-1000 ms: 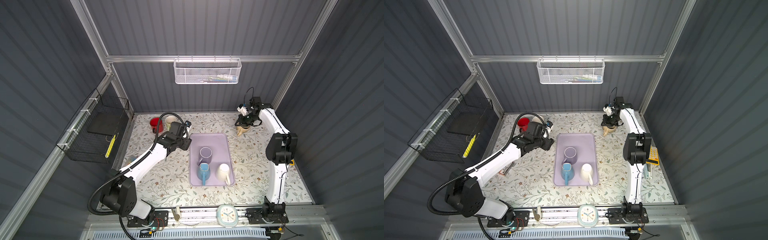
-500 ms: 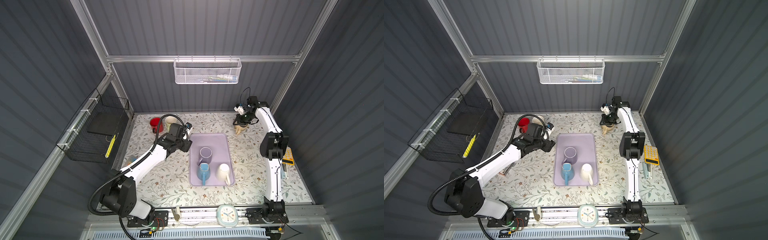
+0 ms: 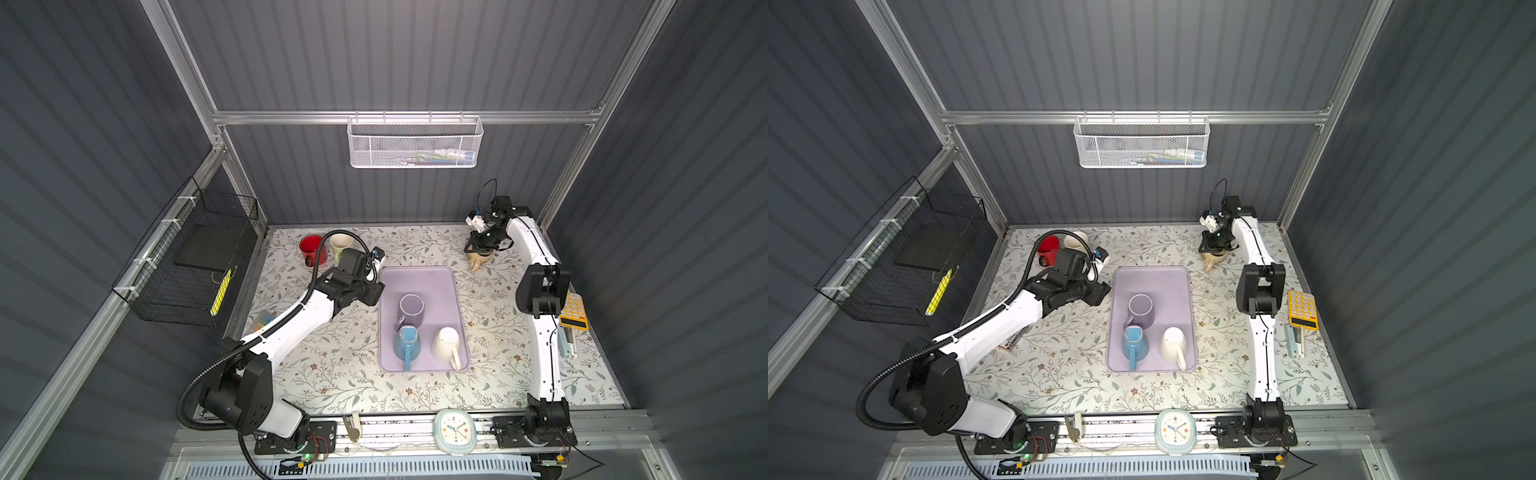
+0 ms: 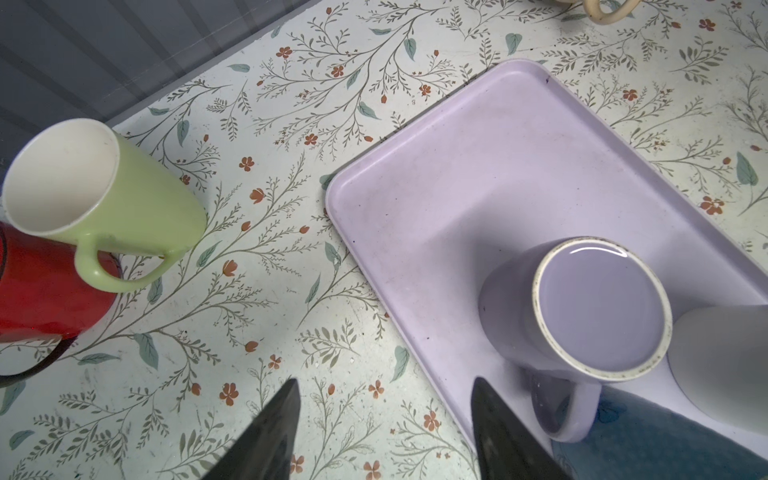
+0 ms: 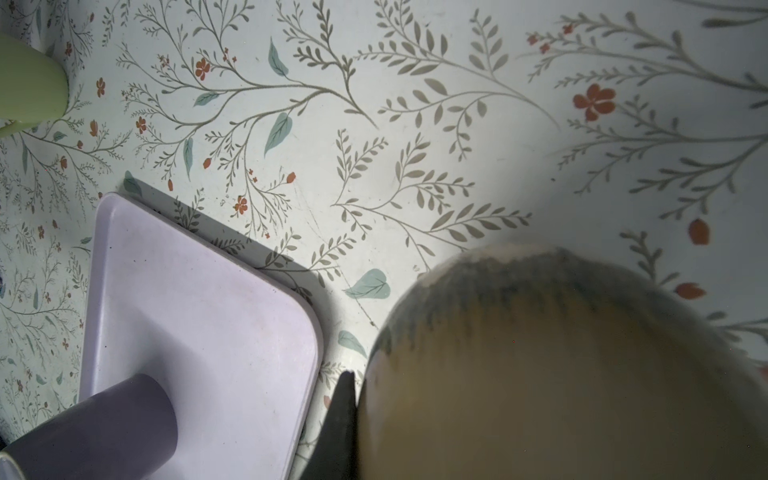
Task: Turn the mug right side up
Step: 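Lower the beige mug by its rim onto the table beyond the tray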
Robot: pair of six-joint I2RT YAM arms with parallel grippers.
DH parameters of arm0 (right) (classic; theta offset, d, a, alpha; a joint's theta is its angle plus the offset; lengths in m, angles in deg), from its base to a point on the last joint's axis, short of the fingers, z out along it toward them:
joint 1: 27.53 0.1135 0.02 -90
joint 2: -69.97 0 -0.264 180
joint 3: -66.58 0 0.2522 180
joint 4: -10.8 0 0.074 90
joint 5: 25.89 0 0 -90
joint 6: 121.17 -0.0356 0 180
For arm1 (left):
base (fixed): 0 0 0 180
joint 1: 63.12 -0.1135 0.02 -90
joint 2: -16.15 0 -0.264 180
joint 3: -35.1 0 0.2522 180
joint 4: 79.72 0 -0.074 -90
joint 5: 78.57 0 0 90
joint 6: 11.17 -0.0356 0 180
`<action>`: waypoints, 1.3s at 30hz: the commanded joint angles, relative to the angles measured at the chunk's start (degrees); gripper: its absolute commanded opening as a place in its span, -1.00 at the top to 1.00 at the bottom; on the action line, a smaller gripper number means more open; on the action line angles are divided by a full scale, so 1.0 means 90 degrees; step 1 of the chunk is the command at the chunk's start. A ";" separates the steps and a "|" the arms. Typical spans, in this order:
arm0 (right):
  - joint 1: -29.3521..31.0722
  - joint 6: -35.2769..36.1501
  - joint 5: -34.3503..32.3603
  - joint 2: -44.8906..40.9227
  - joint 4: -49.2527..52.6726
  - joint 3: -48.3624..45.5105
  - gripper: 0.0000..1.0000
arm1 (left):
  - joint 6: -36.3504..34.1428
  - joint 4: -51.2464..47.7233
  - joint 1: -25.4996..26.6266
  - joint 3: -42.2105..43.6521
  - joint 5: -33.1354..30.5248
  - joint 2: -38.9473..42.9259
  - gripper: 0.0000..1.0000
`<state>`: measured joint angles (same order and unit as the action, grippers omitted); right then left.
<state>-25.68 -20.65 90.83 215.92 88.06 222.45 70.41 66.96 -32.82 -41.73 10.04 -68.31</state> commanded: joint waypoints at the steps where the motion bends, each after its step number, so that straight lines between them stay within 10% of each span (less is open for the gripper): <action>1: 0.0002 -0.0010 0.0068 0.0057 -0.0203 0.0293 1.00 | -0.0081 0.0053 0.0031 0.0073 0.0104 0.0118 -0.30; 39: 0.0117 0.0242 -0.0351 0.0122 -0.0308 0.0178 0.54 | -0.0100 0.0018 0.0041 0.0050 0.0066 0.0049 -0.27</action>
<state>-24.74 -19.30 88.56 217.18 84.30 222.86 70.39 67.27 -32.78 -41.68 10.02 -68.31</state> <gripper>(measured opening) 0.230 0.637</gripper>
